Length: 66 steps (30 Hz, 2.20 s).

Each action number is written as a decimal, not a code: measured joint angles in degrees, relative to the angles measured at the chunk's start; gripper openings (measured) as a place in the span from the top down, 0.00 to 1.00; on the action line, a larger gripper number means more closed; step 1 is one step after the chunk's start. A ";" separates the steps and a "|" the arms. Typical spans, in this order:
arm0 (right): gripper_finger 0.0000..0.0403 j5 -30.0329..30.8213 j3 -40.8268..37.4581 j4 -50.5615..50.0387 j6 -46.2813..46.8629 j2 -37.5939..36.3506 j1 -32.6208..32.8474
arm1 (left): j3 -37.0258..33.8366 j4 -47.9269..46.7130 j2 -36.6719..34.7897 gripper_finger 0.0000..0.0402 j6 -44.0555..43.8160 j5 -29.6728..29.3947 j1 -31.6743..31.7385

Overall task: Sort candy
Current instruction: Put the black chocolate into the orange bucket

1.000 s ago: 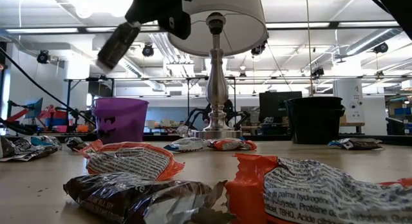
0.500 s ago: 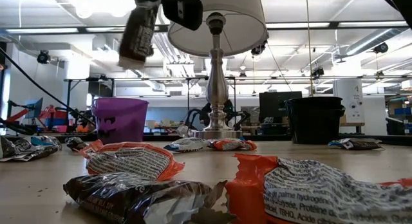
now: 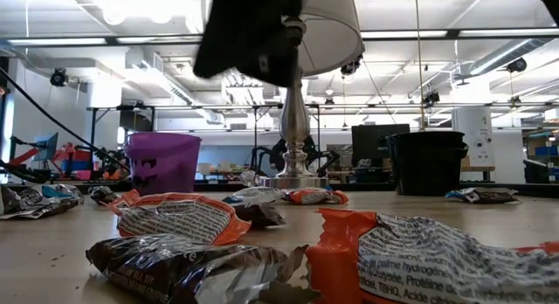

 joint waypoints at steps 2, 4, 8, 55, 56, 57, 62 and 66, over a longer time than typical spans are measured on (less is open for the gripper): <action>0.98 1.59 -1.53 -0.15 -0.28 0.00 0.11 | 0.00 0.02 -0.32 0.57 -0.03 -0.01 0.00; 0.98 3.51 -2.91 -0.29 -0.59 0.00 0.12 | 0.00 0.02 -0.45 0.57 -0.21 -0.37 0.00; 0.98 4.15 -6.14 0.43 -0.85 0.01 -0.32 | 0.00 0.29 -0.45 0.57 -0.39 -0.93 0.00; 0.55 5.70 -12.17 9.06 1.59 4.59 -1.79 | 0.00 0.67 -1.63 0.57 0.85 0.21 0.00; 0.55 5.71 -12.52 9.17 1.62 4.59 -1.77 | 0.00 0.68 -1.63 0.57 0.85 0.21 0.00; 0.55 5.89 -12.85 9.33 1.60 4.61 -1.75 | 0.00 0.66 -1.63 0.57 0.86 0.21 0.00; 0.55 5.81 -13.14 9.21 1.57 4.61 -1.75 | 0.00 0.43 -1.63 0.57 0.87 0.21 0.00; 0.63 5.88 -13.32 9.15 1.49 4.68 -1.79 | 0.00 0.20 -1.63 0.57 0.87 0.21 0.00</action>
